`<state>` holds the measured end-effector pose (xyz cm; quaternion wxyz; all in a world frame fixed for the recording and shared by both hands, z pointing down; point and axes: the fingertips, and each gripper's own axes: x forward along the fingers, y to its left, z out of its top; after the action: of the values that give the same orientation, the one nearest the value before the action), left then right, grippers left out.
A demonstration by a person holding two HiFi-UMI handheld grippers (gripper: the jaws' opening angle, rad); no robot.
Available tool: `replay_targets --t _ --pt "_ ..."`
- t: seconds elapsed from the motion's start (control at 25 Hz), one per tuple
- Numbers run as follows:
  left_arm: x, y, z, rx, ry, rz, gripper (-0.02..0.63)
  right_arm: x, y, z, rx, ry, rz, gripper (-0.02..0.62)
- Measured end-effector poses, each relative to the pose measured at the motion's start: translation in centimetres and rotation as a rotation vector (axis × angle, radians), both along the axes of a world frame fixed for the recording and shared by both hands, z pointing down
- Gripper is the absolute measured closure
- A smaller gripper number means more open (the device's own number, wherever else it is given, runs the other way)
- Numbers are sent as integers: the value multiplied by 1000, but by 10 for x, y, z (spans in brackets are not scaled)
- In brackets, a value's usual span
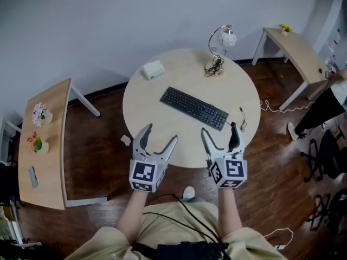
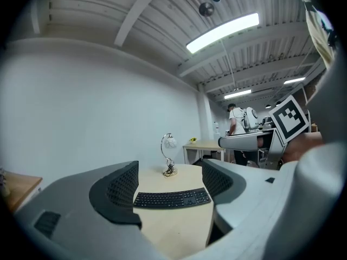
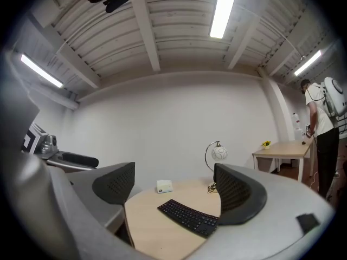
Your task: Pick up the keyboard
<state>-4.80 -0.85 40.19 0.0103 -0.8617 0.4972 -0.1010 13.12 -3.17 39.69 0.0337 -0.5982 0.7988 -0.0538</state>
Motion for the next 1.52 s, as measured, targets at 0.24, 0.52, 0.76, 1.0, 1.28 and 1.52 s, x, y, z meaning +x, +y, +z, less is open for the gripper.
replay_targets --t 0.24,0.52,0.76,1.0,1.28,1.52 --pt "22 -21 14 -47 2 -16 259 26 -22 29 -69 -16 -1 115" --pt "43 -46 30 -97 -30 31 259 46 -41 65 -170 -19 26 115" --pt "47 -92 55 -134 -5 92 259 44 -76 80 -202 28 65 115" --pt "18 -153 76 -159 7 124 259 27 -110 100 -289 106 75 115" --pt "-43 -212 133 -258 6 107 259 3 -132 142 -414 136 109 115" --pt "-58 -234 181 -394 -20 198 259 2 -127 189 -521 157 180 115"
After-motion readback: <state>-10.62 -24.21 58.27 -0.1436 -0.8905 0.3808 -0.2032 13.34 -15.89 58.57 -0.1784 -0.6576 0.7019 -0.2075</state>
